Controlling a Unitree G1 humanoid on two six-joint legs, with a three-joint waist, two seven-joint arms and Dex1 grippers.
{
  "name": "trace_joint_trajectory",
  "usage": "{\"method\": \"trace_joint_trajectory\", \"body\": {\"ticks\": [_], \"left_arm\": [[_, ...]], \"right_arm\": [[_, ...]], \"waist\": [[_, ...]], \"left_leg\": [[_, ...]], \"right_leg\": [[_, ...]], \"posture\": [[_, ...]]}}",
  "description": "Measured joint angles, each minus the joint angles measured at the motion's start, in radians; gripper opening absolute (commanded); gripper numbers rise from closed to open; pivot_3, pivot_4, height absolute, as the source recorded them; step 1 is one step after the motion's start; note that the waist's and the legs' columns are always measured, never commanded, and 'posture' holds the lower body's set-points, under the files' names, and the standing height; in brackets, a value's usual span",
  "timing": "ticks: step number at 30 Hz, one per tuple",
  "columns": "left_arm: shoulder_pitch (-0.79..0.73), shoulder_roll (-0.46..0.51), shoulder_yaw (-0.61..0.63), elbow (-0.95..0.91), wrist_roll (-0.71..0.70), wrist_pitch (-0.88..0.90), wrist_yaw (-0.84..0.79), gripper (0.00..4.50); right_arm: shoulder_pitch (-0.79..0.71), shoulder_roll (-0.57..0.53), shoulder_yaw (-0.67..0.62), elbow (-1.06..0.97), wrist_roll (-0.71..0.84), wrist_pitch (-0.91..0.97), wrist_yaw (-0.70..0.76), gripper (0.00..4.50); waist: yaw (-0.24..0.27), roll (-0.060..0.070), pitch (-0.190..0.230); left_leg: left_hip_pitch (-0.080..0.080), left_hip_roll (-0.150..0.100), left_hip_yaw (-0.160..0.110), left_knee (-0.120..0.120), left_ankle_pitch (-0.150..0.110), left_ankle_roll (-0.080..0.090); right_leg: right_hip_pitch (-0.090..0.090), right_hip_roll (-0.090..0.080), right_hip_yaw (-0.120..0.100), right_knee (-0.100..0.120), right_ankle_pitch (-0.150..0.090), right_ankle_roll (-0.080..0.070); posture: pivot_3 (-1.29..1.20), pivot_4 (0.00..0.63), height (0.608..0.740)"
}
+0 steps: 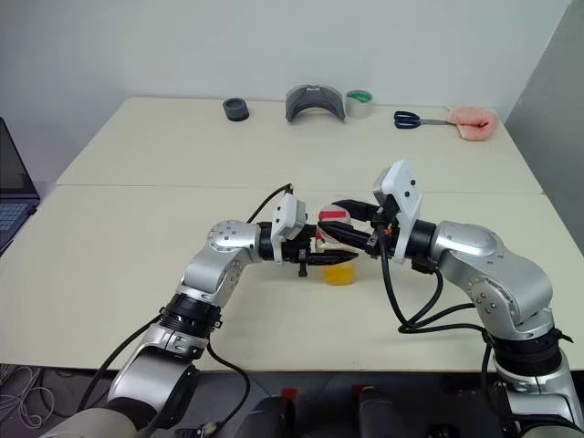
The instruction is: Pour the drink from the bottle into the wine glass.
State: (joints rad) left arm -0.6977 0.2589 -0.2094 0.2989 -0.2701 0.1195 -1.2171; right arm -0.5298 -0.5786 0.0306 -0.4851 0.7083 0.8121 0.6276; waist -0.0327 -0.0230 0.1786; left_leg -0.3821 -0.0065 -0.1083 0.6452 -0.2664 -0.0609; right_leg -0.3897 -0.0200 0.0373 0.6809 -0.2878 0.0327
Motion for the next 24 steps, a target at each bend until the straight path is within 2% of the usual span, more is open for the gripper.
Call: {"method": "trace_joint_trajectory", "body": {"ticks": [6, 12, 16, 20, 24], "left_arm": [[0.000, 0.000, -0.001, 0.000, 0.000, 0.000, 0.003, 1.69], [0.015, 0.001, 0.000, -0.014, -0.001, 0.001, 0.008, 1.69], [0.035, 0.010, 0.005, -0.035, -0.003, 0.009, 0.026, 1.69], [0.063, 0.018, 0.019, -0.069, -0.008, 0.034, 0.051, 1.69], [0.078, 0.031, 0.026, -0.107, -0.021, 0.054, 0.066, 1.69]], "right_arm": [[0.021, -0.011, 0.008, -0.025, -0.056, -0.055, 0.002, 1.72], [0.104, 0.024, -0.135, -0.064, -0.047, -0.089, -0.071, 1.71], [0.272, -0.016, -0.241, -0.106, -0.074, -0.087, -0.125, 1.71], [0.505, -0.037, -0.305, -0.053, -0.230, -0.158, -0.195, 1.71], [0.666, -0.002, -0.316, 0.048, -0.335, -0.245, -0.217, 1.71]], "waist": [[0.001, 0.000, 0.000], [0.002, 0.000, 0.000], [0.003, 0.000, 0.000], [0.004, 0.000, 0.000], [-0.001, 0.000, 0.000]], "left_leg": [[0.000, 0.000, 0.000, 0.000, 0.000, 0.000], [0.000, 0.000, 0.000, 0.000, 0.000, 0.000], [0.000, 0.000, 0.000, 0.000, 0.000, 0.000], [0.000, -0.001, 0.001, 0.000, 0.000, 0.000], [0.002, 0.000, 0.002, 0.000, 0.000, 0.000]], "right_leg": [[0.000, 0.000, 0.000, 0.000, 0.000, 0.000], [0.000, 0.000, 0.000, 0.000, 0.000, 0.000], [0.000, 0.000, 0.001, 0.000, 0.000, 0.000], [0.000, -0.001, 0.001, 0.000, 0.000, 0.000], [0.000, 0.000, 0.003, 0.001, 0.000, 0.000]], "posture": [[0.00, 0.150, 0.740], [0.00, 0.150, 0.740], [0.00, 0.150, 0.740], [0.00, 0.150, 0.740], [0.00, 0.150, 0.740]]}}
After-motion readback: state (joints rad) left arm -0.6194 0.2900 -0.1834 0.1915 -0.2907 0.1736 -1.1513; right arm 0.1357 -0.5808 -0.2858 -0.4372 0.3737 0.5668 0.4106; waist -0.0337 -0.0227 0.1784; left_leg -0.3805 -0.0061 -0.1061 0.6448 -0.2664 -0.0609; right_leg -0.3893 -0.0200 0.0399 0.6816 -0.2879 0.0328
